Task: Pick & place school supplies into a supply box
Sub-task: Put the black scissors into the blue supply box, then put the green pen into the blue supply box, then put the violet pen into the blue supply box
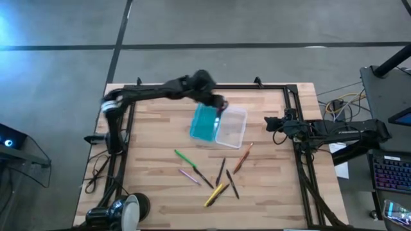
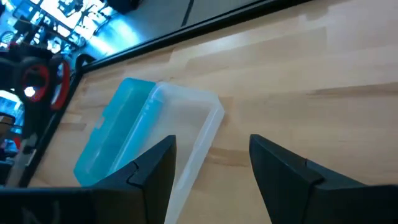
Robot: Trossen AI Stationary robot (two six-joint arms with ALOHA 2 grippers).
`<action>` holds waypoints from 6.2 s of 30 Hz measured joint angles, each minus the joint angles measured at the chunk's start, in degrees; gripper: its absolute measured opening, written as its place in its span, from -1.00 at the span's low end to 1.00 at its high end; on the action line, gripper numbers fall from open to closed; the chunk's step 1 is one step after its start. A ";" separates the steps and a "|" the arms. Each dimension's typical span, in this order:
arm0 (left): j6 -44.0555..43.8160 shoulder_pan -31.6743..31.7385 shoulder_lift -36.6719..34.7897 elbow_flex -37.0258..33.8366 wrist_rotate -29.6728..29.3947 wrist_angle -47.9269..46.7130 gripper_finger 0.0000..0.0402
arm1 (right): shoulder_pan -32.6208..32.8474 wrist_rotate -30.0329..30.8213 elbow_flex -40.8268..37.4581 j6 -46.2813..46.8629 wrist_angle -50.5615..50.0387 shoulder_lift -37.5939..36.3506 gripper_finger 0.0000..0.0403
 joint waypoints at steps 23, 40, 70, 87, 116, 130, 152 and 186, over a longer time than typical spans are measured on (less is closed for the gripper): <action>15.44 -4.92 35.76 43.54 -5.69 -29.07 -0.38 | 0.02 -0.09 0.00 -2.15 -1.24 -0.03 -0.04; 62.05 -11.16 3.66 20.43 -6.66 -53.15 -0.32 | 0.04 -6.58 0.00 -10.62 -1.81 1.93 -0.04; 67.93 -27.78 -8.96 -34.59 -16.31 -14.37 -0.45 | 0.00 -11.52 0.00 -10.96 -1.95 9.54 -0.04; 37.01 -20.20 -11.11 -22.86 -9.64 -25.02 -0.89 | 0.00 -9.15 0.00 -10.12 -2.16 9.54 -0.04; -2.84 -9.96 20.39 13.04 -1.40 -5.80 -0.89 | -0.37 -10.40 0.00 -5.08 -0.46 12.23 -0.04; 4.08 -9.53 19.07 10.11 -5.65 -13.00 -0.47 | -0.35 -8.39 -0.22 -6.87 -0.91 12.93 -0.04; 35.07 -11.53 12.46 14.96 -0.42 -35.59 -0.45 | -0.33 -9.98 -0.48 -7.26 -0.90 14.33 -0.04; 51.59 -38.90 -15.92 -34.95 -12.44 -7.08 -0.45 | -0.34 -25.03 12.99 -43.13 1.94 39.75 -0.04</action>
